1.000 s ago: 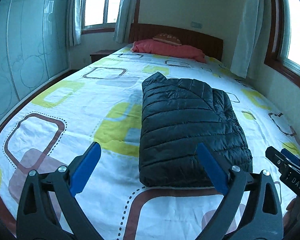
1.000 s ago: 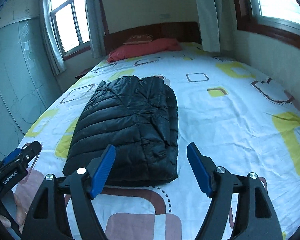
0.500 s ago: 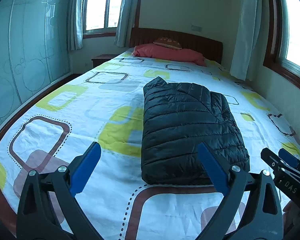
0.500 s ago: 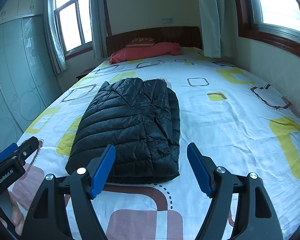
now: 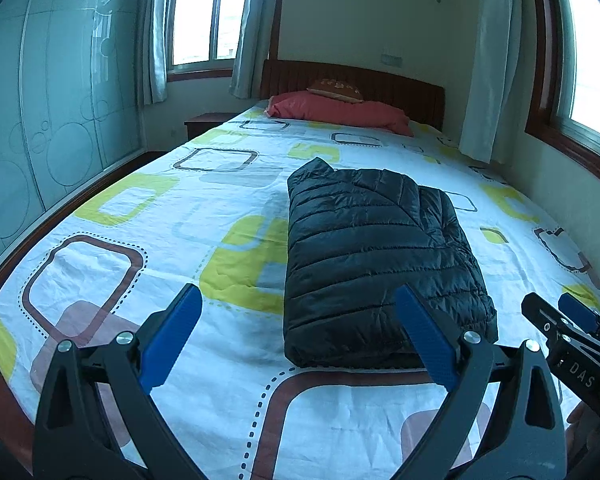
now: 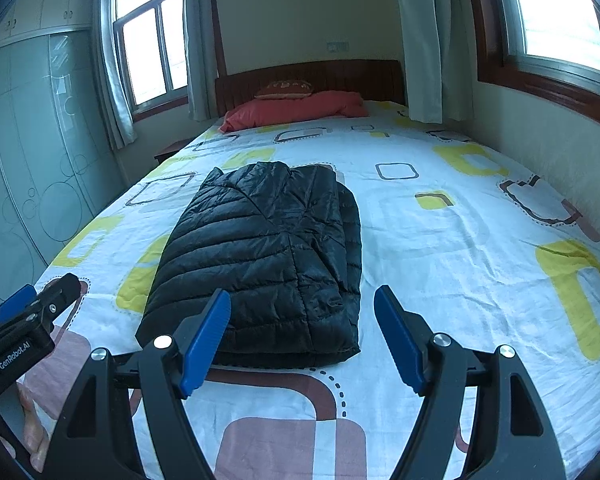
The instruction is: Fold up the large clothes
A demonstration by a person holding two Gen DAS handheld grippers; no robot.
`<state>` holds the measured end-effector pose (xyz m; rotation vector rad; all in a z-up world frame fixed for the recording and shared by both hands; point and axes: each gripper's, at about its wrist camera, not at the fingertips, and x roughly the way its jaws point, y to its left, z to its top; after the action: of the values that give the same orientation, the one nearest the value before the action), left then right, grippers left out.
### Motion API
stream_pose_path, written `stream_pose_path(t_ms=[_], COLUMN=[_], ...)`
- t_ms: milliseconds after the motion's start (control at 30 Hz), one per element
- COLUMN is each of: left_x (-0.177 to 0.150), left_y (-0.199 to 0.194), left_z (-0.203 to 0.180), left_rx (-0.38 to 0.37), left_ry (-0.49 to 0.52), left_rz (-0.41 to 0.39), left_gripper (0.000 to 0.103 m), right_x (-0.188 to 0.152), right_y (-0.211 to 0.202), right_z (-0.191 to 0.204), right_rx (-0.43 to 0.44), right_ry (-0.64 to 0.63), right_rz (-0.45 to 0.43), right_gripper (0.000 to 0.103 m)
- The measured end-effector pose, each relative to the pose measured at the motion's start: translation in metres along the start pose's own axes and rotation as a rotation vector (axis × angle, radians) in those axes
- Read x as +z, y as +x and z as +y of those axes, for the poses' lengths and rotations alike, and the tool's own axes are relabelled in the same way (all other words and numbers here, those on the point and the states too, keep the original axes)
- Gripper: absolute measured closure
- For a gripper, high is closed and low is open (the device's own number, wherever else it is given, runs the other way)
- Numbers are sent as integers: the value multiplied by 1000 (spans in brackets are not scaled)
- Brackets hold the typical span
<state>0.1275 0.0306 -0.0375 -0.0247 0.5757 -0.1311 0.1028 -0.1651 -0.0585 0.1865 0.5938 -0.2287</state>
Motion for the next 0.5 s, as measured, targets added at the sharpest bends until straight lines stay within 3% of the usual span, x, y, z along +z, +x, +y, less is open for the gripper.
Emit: stream_pose_path(t_ms=[500], left_x=[1], left_y=[-1], left_z=[1], left_rx=[-1], left_ry=[12], left_rz=[-2], left_gripper=[5], right_x=[0], right_y=[-1], right_z=[1], right_rx=[1], right_ry=[0], right_rz=[-3], right_gripper=[30])
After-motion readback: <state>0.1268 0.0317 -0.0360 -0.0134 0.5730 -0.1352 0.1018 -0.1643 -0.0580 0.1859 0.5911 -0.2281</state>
